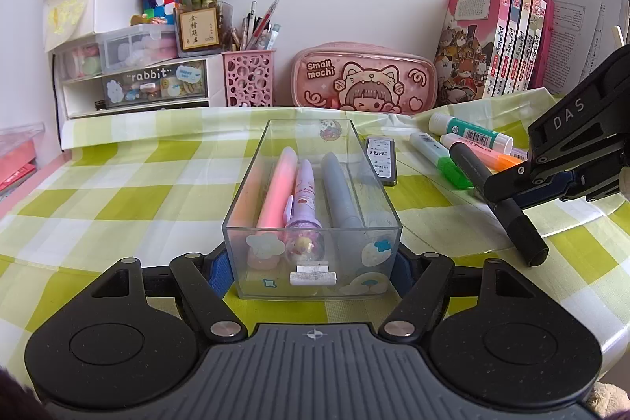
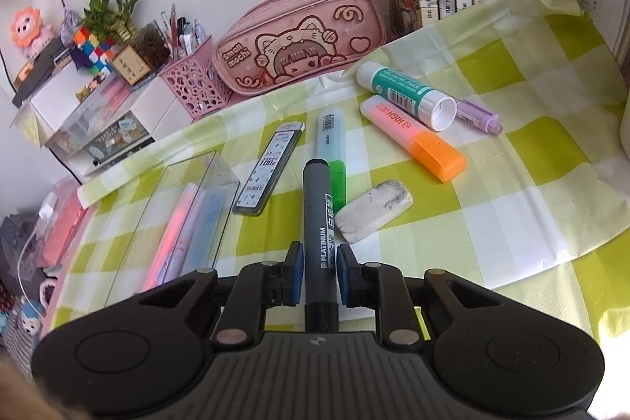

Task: Organize stationery
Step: 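Lift the black marker and carry it over the clear box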

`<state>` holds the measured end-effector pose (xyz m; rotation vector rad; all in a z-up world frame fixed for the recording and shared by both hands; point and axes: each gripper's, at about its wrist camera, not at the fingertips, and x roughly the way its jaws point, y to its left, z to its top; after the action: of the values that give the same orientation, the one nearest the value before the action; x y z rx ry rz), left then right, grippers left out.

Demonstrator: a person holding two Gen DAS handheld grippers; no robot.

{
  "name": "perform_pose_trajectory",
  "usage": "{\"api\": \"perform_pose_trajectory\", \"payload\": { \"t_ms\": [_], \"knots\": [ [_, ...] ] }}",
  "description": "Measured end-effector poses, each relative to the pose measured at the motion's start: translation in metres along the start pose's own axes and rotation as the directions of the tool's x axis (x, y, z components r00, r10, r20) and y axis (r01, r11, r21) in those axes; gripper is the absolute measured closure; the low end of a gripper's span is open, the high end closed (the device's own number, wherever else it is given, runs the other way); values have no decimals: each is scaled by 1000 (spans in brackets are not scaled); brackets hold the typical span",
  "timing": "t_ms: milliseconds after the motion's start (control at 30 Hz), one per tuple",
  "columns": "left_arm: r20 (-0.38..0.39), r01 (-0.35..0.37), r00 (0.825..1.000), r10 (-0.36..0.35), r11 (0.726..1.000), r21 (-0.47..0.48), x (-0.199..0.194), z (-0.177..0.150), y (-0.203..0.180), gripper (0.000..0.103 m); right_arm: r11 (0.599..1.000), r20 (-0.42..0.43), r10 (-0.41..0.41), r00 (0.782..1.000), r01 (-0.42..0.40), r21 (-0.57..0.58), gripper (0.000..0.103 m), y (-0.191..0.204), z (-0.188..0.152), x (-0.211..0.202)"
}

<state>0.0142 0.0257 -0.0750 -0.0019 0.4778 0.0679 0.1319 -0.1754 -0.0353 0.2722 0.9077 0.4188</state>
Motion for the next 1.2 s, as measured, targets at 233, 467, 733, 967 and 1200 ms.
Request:
{"api": "perform_pose_trajectory", "payload": {
  "t_ms": [233,467,733,967,1200],
  "knots": [
    [0,0,1000,0,1000,1,0,0,-1,31,999,38,41,998,-42,27,56,-2,7,2],
    [0,0,1000,0,1000,1,0,0,-1,31,994,7,97,995,-97,49,56,2,6,17],
    [0,0,1000,0,1000,1,1,0,-1,30,994,-10,107,994,-107,-10,56,26,4,27],
    [0,-1,1000,1,1000,1,0,0,-1,30,997,-8,81,997,-81,20,61,23,1,31],
    [0,0,1000,0,1000,0,1,0,-1,30,968,4,179,984,-176,178,61,9,9,23]
  ]
}}
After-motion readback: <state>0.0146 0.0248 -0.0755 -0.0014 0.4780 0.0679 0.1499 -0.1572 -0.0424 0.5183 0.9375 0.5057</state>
